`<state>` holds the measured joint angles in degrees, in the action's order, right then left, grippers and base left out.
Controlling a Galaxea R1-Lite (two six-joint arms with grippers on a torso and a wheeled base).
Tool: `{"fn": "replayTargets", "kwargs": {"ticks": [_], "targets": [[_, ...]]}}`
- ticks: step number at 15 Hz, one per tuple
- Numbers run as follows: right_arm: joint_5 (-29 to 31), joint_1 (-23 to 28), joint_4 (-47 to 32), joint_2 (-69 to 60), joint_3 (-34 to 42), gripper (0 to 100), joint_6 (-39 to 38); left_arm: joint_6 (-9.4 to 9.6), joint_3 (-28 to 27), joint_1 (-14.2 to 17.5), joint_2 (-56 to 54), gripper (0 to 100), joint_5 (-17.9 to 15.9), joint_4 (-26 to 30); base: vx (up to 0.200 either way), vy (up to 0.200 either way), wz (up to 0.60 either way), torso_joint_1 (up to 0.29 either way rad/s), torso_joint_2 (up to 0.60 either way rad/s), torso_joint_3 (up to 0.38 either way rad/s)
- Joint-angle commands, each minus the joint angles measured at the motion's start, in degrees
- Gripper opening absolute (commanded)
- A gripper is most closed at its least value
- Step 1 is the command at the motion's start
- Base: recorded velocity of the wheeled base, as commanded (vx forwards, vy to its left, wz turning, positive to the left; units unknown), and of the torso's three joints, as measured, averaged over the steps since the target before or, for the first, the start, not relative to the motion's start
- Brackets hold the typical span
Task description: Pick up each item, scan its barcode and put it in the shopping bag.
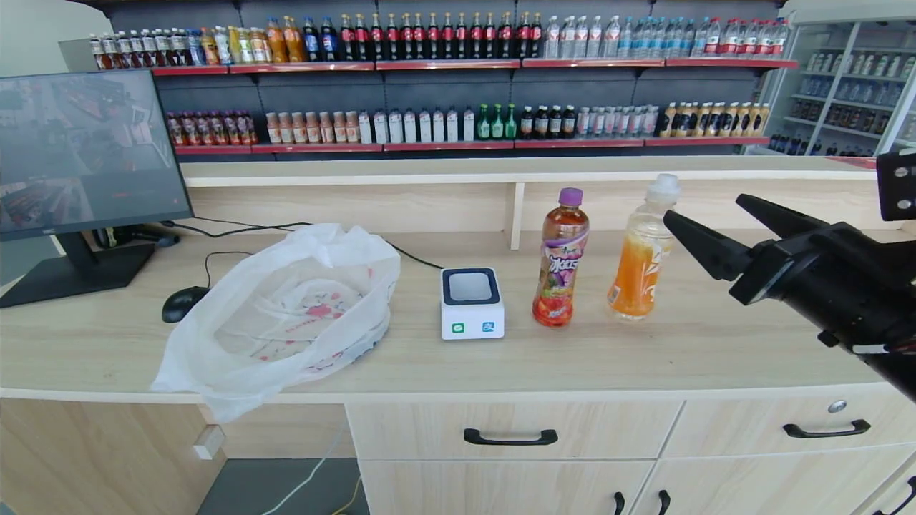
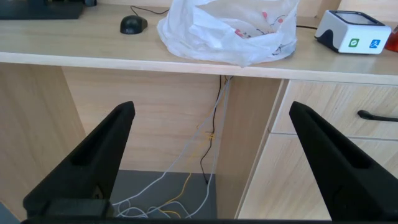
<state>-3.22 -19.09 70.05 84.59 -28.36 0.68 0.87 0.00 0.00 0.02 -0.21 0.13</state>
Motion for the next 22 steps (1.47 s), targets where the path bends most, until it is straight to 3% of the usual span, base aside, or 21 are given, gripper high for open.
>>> {"fn": "replayTargets", "kwargs": {"ticks": [1,2,3,6,16,22], "targets": [[0.8,-2.1,12.6,12.4,-0.8,100,0.0,0.01,0.0,0.0,0.0,100,0.0,0.0,0.0,0.0,0.0,0.0,0.0,0.0],[2.2,-2.5,18.7,16.2,-1.5,100,-0.1,0.01,0.0,0.0,0.0,100,0.0,0.0,0.0,0.0,0.0,0.0,0.0,0.0],[3.8,-3.9,20.0,18.7,-2.2,100,-0.3,0.01,0.0,0.0,0.0,100,0.0,0.0,0.0,0.0,0.0,0.0,0.0,0.0],[5.2,-6.4,20.0,20.9,-3.5,100,-0.3,0.01,0.0,0.0,0.0,100,0.0,0.0,0.0,0.0,0.0,0.0,0.0,0.0],[5.8,-6.2,20.0,31.9,-10.3,100,-1.1,0.01,0.0,0.0,0.0,100,0.0,0.0,0.0,0.0,0.0,0.0,0.0,0.0],[9.7,-6.8,20.0,35.9,-13.6,100,-1.6,0.01,0.0,0.0,0.0,100,0.0,0.0,0.0,0.0,0.0,0.0,0.0,0.0]]}}
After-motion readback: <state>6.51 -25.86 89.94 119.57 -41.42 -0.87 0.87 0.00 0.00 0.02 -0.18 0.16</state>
